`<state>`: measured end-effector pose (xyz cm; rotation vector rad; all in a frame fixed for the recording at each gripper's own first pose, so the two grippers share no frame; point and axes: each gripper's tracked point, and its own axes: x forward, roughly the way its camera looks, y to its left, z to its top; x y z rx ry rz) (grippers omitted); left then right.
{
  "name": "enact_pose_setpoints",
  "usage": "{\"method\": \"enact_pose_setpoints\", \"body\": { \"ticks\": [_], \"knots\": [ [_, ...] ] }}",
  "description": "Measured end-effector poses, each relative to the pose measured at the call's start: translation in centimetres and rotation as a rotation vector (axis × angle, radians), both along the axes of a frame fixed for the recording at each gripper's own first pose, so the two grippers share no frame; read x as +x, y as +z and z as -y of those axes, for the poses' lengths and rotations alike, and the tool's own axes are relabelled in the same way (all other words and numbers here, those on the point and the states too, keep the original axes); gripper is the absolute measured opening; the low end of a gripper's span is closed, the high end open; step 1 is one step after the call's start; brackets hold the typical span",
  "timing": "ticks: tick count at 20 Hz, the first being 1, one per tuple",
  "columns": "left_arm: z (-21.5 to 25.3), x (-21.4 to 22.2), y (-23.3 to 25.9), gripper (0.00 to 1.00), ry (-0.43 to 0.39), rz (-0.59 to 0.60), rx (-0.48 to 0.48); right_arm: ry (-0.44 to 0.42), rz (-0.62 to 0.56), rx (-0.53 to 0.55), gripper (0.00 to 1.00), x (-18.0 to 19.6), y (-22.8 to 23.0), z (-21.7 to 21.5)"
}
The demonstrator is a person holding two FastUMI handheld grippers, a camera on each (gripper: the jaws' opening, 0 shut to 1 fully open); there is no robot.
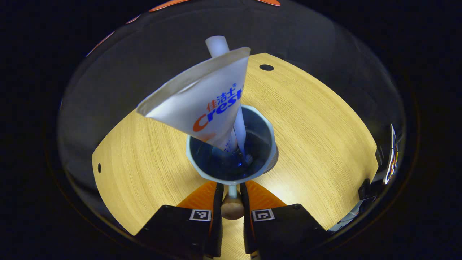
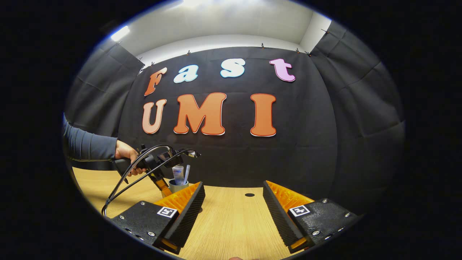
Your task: Put the toothbrush and toothpaste on the desktop into the cup, then pick up the cup and place it on the coaster on the desktop.
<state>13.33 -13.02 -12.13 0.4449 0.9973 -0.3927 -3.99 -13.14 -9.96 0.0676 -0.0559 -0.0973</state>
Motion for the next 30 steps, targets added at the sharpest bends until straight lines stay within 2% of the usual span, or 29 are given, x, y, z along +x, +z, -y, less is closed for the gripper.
{"method": "enact_pose_setpoints", "body": {
  "ticks": [10,14,16,17,19,21,23,27,30],
  "knots": [
    [0.7,0.6,-0.7,0.28,-0.038,-0.054,0.019,-0.017,-0.043,-0.01,0.97,-0.8,-1.6,0.9],
    [-0.2,1.1,-0.3,0.29,-0.01,-0.063,0.018,-0.025,-0.065,0.002,0.97,-0.7,-2.2,1.2],
    [-1.0,1.7,0.5,0.36,-0.014,-0.035,0.014,-0.025,-0.066,0.001,0.97,-0.6,-2.3,1.1],
    [-1.4,2.1,1.0,0.45,-0.009,-0.012,0.01,-0.025,-0.067,0.001,0.97,-0.7,-2.3,1.1],
    [-1.8,2.2,2.0,0.7,-0.007,0.01,-0.016,-0.023,-0.071,0.004,0.97,-0.6,-2.1,0.8],
    [-2.6,1.0,2.5,0.8,0.002,0.03,-0.044,-0.014,-0.067,0.007,0.97,-0.6,-1.6,0.3],
    [-2.3,0.9,5.1,1.0,0.012,0.069,-0.088,-0.017,-0.066,0.002,0.97,-0.5,-1.2,-0.2],
    [-3.3,0.3,5.8,1.0,0.083,0.198,-0.212,-0.083,-0.098,-0.007,0.97,0.2,-1.0,0.1],
    [-3.8,-0.3,8.1,1.0,0.106,0.378,-0.228,-0.095,-0.108,0.025,0.97,0.1,-0.5,-0.7]
  ]
}}
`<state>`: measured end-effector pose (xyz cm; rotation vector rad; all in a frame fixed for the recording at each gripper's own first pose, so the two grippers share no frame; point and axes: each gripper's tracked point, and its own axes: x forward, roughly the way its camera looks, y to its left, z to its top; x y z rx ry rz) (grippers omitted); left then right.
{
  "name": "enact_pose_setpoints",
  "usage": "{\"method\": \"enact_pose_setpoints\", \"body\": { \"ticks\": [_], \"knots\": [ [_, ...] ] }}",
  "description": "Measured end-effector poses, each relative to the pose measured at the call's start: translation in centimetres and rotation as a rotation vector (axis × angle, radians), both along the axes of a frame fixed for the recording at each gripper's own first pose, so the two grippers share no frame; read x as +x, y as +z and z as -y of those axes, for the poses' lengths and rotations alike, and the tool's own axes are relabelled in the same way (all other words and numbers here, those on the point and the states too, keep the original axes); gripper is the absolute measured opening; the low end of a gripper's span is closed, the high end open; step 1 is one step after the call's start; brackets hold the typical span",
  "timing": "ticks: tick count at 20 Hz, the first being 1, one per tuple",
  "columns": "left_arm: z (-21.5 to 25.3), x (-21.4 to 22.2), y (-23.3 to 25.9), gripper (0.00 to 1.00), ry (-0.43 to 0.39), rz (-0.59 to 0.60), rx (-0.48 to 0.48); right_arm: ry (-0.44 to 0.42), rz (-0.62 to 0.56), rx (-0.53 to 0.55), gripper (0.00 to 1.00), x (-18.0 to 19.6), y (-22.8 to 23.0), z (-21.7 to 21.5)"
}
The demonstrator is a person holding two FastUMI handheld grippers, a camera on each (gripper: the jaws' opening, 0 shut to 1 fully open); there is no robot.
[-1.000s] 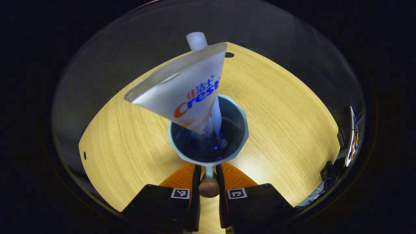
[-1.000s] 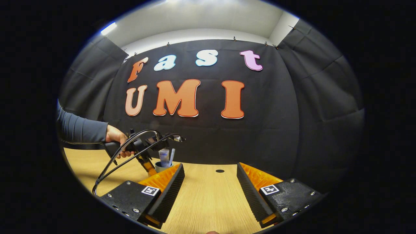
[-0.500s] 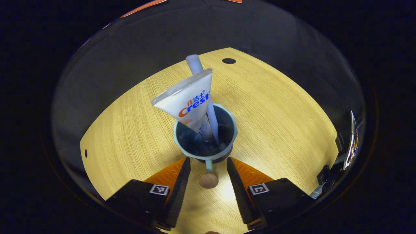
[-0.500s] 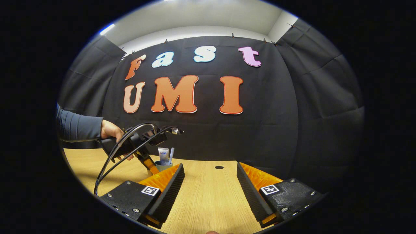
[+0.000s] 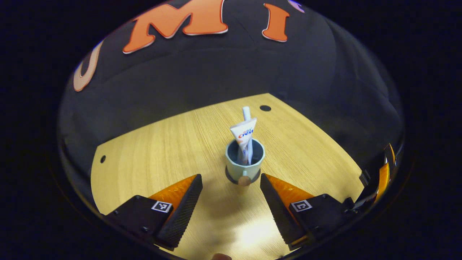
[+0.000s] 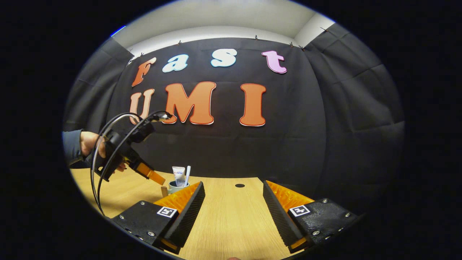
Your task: Put the toothbrush and toothpaste on the desktop into the cup, then pick up the cup and place it on the coaster on the desktop.
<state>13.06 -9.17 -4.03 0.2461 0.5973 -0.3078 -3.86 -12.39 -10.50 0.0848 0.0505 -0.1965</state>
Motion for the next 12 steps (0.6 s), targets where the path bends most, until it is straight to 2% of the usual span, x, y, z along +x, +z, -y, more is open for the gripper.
{"method": "enact_pose_setpoints", "body": {
  "ticks": [1,6,8,9,10,12],
  "knots": [
    [0.0,-0.4,0.3,1.0,0.017,0.059,-0.009,0.006,0.004,0.007,1.0,0.1,0.2,-0.5],
    [-0.3,-1.9,0.8,1.0,0.097,0.34,-0.025,0.04,0.02,0.001,0.97,0.8,1.1,-2.9],
    [-0.1,-2.1,0.6,1.0,0.139,0.409,0.01,0.054,0.033,-0.002,1.0,0.9,1.8,-4.0],
    [0.1,-2.1,0.8,1.0,0.156,0.447,0.008,0.064,0.04,-0.009,0.97,1.0,2.1,-4.6],
    [0.0,-2.2,0.8,1.0,0.174,0.478,-0.006,0.073,0.044,-0.018,1.0,0.9,2.4,-5.1],
    [-0.5,-2.5,1.1,1.0,0.212,0.542,-0.051,0.092,0.05,-0.037,0.97,0.8,2.9,-6.3]
  ]
}}
